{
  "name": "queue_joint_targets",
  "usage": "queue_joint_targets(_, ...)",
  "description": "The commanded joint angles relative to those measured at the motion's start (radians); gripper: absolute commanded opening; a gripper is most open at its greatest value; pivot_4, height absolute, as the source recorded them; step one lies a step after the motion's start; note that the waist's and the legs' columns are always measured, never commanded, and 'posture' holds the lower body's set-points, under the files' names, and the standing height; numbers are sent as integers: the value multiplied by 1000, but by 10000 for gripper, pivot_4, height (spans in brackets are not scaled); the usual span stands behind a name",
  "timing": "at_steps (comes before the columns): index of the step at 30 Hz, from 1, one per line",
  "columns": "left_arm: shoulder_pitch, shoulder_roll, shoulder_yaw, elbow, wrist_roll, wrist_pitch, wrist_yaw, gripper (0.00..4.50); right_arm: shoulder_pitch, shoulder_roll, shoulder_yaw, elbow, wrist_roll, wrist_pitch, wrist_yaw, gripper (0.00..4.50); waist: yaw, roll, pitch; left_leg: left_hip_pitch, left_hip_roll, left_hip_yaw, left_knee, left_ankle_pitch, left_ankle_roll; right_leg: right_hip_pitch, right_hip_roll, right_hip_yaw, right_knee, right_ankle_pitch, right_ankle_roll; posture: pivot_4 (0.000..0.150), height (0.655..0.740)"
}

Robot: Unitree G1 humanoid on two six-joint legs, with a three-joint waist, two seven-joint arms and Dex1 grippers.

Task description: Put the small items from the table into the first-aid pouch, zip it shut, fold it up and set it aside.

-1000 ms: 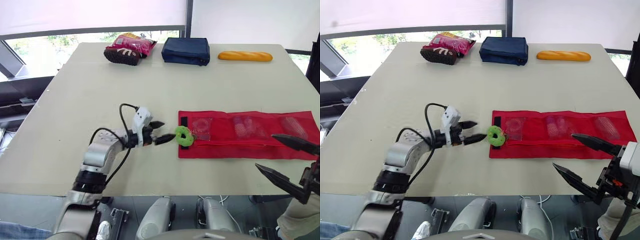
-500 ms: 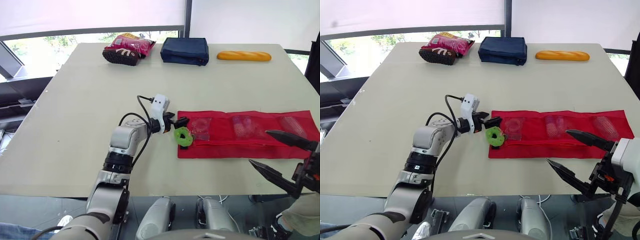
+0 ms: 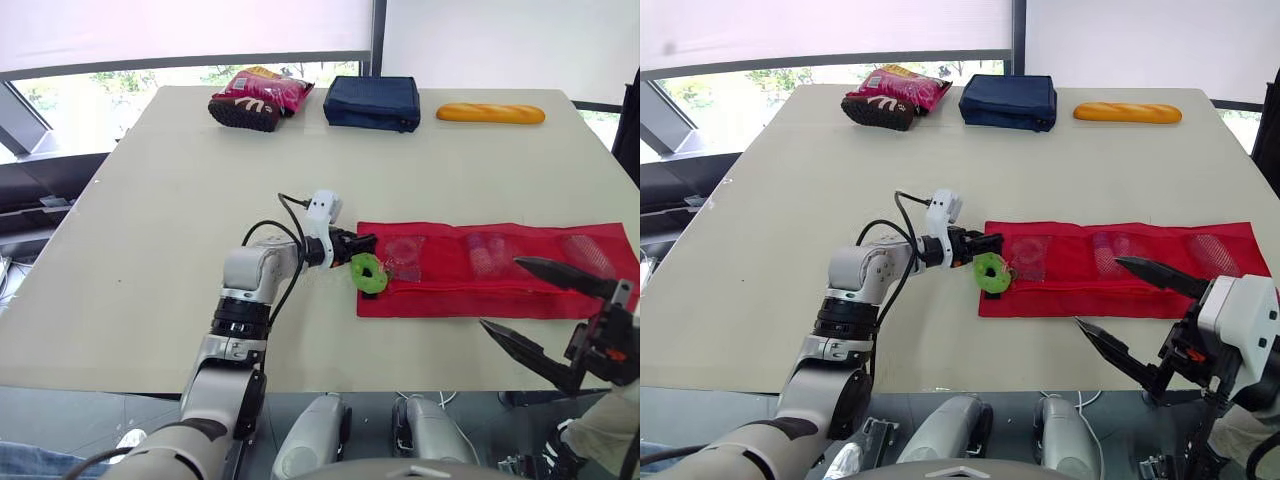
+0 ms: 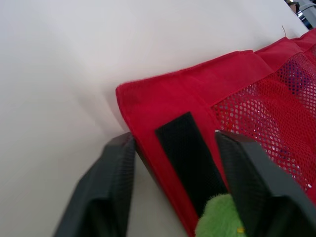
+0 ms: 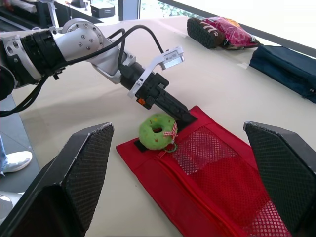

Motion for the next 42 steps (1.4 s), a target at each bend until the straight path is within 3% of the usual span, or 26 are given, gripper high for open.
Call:
queue_joint_targets(1, -32, -12, 33, 29, -37, 15, -3, 10387, -22, -15, 15, -17, 12, -2, -28, 45000, 0, 0, 0, 0, 0, 0, 0, 0, 0, 0, 0, 0, 0, 0, 0, 1500, 7390)
queue_joint_targets(4, -52, -16, 71, 36, -63, 29, -6, 612, -37, -27, 57, -22, -23, 17, -65, 45000, 0, -1, 0, 0, 0, 0, 0, 0, 0, 0, 0, 0, 0, 0, 0, 1500, 7390)
queue_joint_targets(9, -66, -17, 120, 32, -104, 46, 0, 612, -111, -34, 193, -35, -70, 53, -148, 45000, -2, -1, 1, 0, 0, 0, 0, 0, 0, -1, 0, 0, 0, 0, 0, 1500, 7390)
queue_joint_targets(17, -83, -14, 196, -12, -193, 112, 18, 612, -513, -3, 651, 57, -214, 231, -309, 45000, -13, -2, 1, -1, 0, 0, 0, 1, -2, -2, 1, 0, 1, 0, -1, 1500, 7390)
queue_joint_targets(23, -88, -19, 209, -10, -213, 134, 42, 612, -736, 98, 946, 239, -407, 305, -332, 45000, -13, -2, 1, -1, 0, -1, 0, 2, -3, -3, 1, 0, 1, 0, -1, 1500, 7390)
queue_joint_targets(31, -98, -52, 247, -13, -252, 161, 92, 612, -835, 223, 1072, 407, -522, 295, -285, 45000, -14, -2, 1, -1, -2, -1, 0, 2, -3, -3, 0, 0, 1, 1, -1, 1500, 7390)
queue_joint_targets(32, -99, -57, 256, -11, -259, 165, 101, 0, -841, 236, 1081, 423, -532, 298, -283, 41054, -15, -2, 1, -1, -2, -1, 0, 2, -3, -3, 0, 0, 1, 1, -1, 1500, 7390)
queue_joint_targets(34, -100, -63, 265, -10, -269, 170, 113, 0, -862, 252, 1103, 463, -567, 324, -285, 40015, -18, -2, 1, -1, -2, -1, 0, 2, -3, -3, 1, 0, 2, 1, -1, 1500, 7390)
queue_joint_targets(35, -101, -67, 270, -10, -275, 174, 120, 0, -872, 253, 1117, 482, -590, 335, -286, 36665, -19, -2, 1, -1, -2, -1, 0, 2, -3, -4, 1, 0, 2, 1, -1, 1500, 7390)
queue_joint_targets(37, -101, -72, 275, -13, -283, 179, 128, 0, -880, 261, 1133, 506, -618, 350, -284, 27280, -20, -2, 1, -1, -2, -1, 0, 2, -4, -4, 1, 1, 3, 1, -1, 1500, 7390)
queue_joint_targets(38, -102, -75, 279, -14, -287, 181, 132, 0, -881, 267, 1137, 514, -627, 361, -285, 25772, -20, -2, 1, -1, -2, -1, 0, 2, -4, -4, 1, 0, 3, 1, -1, 1500, 7390)
queue_joint_targets(42, -106, -79, 284, -6, -301, 183, 144, 0, -900, 279, 1157, 553, -688, 373, -284, 6482, -24, -2, 1, -1, -2, -1, 0, 2, -4, -4, 1, 1, 3, 1, -1, 1500, 7390)
